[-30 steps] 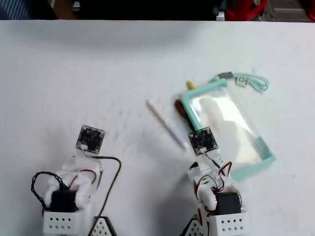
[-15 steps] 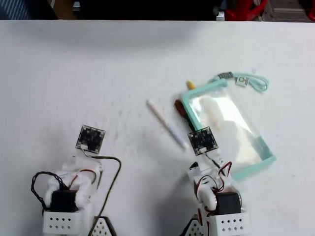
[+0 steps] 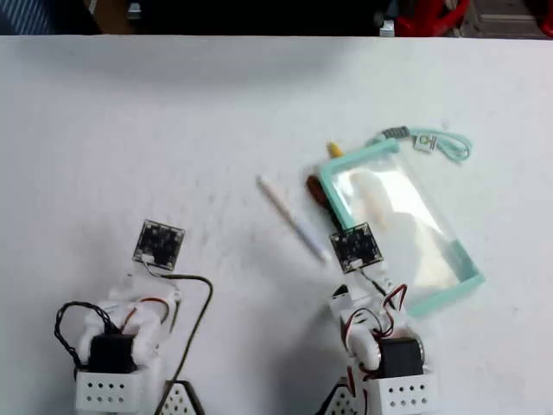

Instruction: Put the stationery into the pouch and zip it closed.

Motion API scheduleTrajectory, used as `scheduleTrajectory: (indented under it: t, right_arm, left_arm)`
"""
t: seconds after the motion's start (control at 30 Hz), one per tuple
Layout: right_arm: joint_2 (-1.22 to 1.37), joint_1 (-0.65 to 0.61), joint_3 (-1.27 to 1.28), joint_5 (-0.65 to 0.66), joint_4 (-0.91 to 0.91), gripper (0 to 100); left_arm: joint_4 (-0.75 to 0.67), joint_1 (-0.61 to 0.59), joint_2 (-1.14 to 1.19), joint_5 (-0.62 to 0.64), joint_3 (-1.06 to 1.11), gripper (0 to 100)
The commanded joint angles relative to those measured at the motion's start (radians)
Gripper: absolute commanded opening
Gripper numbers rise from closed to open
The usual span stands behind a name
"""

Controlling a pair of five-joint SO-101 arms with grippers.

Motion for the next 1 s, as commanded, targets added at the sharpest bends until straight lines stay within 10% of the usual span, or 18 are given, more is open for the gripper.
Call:
scheduleTrajectory:
  t: [0.0,0.57,0.97]
  right_arm:
    - [-0.002,-0.001,0.008,-0.009,0.008,2.0]
    - [-0.002,-0.035,0.008,-0.009,0.008,1.9]
    - [-0.002,-0.035,0.008,-0.009,0.008,1.9]
  left_arm:
    - [0.008,0.005,-0.008,0.015,-0.005,2]
    - [-0.842,0.030,-0.008,0.011,-0.006,2]
    - [-0.497,-0.042,-0.008,-0.075,-0.003,2]
